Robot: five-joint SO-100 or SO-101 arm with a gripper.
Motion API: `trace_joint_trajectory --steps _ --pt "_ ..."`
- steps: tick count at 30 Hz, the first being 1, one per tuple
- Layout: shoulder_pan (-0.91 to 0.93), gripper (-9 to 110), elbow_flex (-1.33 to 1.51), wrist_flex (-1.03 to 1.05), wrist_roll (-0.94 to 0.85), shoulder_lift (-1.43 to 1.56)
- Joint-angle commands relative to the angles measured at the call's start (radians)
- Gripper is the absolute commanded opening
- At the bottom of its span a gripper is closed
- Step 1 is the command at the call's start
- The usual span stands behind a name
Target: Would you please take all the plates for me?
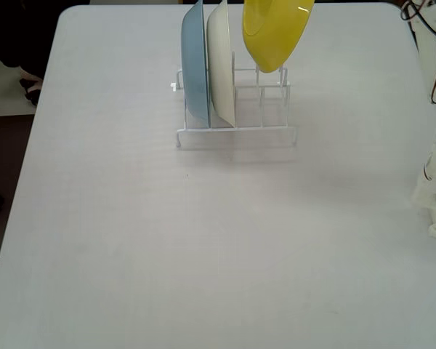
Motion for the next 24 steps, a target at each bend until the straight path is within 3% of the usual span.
trace_joint_trajectory --steps 1,13,24 --pt "-0.107 0 -0.067 0.015 0.072 0.144" --pt "-0.58 0 0.221 -0.072 0.316 0.353" --pt "-0.747 0 0.624 -0.699 0.333 0.353"
